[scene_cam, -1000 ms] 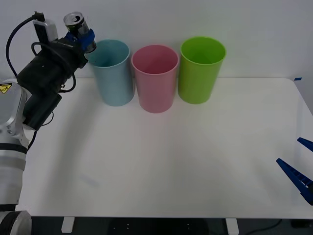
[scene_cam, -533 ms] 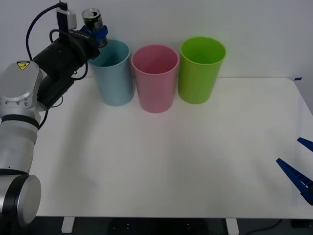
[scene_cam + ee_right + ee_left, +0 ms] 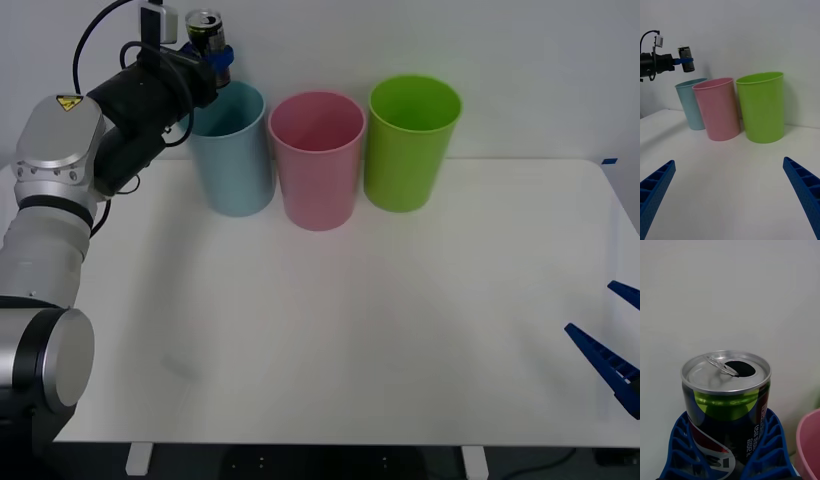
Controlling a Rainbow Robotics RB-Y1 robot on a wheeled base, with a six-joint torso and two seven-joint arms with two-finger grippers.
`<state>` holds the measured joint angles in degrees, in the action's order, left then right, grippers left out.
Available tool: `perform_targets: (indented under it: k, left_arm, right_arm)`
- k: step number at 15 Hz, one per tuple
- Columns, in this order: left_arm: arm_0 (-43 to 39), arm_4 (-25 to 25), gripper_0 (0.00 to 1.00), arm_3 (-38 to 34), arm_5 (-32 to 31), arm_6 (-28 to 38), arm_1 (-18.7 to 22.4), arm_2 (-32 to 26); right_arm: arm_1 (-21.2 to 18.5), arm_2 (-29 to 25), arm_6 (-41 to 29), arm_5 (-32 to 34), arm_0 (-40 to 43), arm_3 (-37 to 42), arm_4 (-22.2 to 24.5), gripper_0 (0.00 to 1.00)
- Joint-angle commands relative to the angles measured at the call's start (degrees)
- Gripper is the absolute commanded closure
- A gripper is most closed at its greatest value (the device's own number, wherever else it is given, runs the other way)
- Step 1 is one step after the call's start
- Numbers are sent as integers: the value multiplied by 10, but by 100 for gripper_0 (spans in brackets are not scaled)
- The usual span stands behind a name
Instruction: Grasp the object on the table and drop it into the matching bin: aluminum can to the light blue bin, PET bottle to the pink bin.
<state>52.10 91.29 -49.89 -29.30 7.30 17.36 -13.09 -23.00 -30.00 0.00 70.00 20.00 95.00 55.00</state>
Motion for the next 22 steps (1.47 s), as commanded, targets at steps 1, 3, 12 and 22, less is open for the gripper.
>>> perform_targets:
  k: [1,3,12,22]
  left_arm:
    - [0,0,100,1,-1,0,0,1]
    - [-1,-1,100,1,-1,-2,0,1]
    - [-1,-7,0,1,-8,0,0,1]
    - [-16,-61,0,0,-44,-5,11,1]
  right_arm:
    - [0,0,0,0,0,0,0,0]
    - [0,0,0,0,0,0,0,0]
    - [0,0,0,0,0,0,0,0]
    - [0,0,0,0,0,0,0,0]
